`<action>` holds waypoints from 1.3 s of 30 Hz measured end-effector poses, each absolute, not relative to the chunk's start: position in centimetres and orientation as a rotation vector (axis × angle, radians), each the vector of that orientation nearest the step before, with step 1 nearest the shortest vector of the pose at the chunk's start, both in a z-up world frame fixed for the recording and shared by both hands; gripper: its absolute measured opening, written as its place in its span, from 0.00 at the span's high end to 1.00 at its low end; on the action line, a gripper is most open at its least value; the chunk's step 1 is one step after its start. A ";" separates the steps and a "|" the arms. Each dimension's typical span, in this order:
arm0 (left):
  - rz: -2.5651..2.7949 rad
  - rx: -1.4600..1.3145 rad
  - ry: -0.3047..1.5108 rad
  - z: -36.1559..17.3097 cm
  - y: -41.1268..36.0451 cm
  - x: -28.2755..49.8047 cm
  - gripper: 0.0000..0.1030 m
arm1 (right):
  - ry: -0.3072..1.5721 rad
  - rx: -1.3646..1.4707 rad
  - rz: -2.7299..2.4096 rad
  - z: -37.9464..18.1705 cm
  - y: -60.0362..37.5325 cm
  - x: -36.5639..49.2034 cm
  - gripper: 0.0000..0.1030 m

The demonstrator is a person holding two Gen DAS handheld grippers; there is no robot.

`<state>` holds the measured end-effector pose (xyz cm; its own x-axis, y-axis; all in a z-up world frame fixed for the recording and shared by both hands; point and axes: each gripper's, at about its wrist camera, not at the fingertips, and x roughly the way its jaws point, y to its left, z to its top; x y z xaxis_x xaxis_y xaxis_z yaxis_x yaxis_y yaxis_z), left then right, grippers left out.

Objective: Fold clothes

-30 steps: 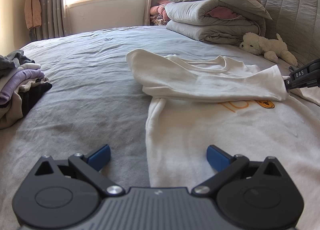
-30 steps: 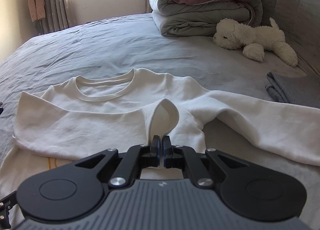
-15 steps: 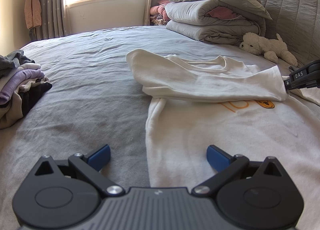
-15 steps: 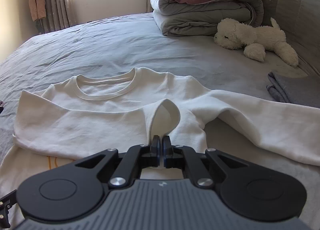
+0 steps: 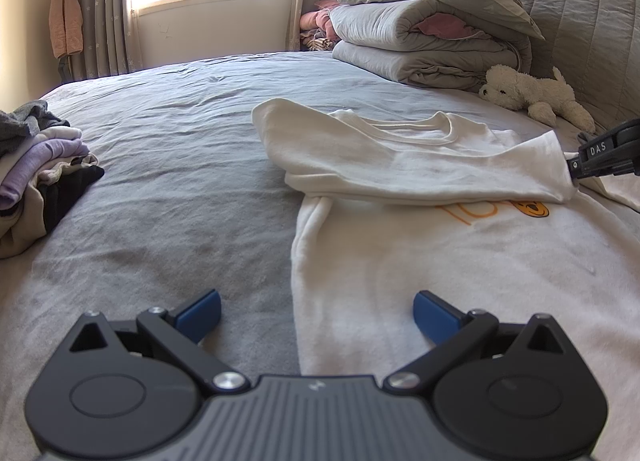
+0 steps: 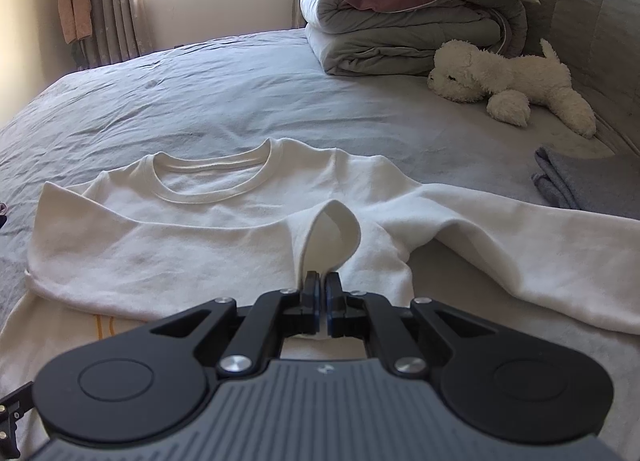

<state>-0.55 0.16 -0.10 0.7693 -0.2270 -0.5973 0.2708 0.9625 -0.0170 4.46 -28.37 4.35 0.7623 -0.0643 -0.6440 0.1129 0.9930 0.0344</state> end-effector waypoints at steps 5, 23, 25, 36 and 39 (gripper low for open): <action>-0.270 0.071 0.638 -0.1 0.2 -0.6 0.00 | 0.671 0.072 -0.102 4.9 -28.5 4.4 0.97; -0.270 0.071 0.638 -0.1 0.2 -0.6 0.00 | 0.673 0.035 -0.037 5.0 -28.1 5.1 0.45; -0.270 0.071 0.638 -0.1 0.2 -0.6 0.00 | 0.678 0.067 -0.027 5.0 -28.2 5.1 0.44; -0.270 0.072 0.638 -0.1 0.2 -0.5 0.00 | 0.687 0.056 -0.085 4.2 -28.0 6.2 0.94; -0.270 0.072 0.638 -0.1 0.2 -0.5 0.00 | 0.624 0.042 -0.108 5.5 -28.6 5.7 0.95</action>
<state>-0.54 0.18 -0.14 0.7693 -0.2271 -0.5972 0.2709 0.9624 -0.0170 5.67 -28.58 5.53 0.8063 -0.0879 -0.5849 0.1130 0.9936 0.0064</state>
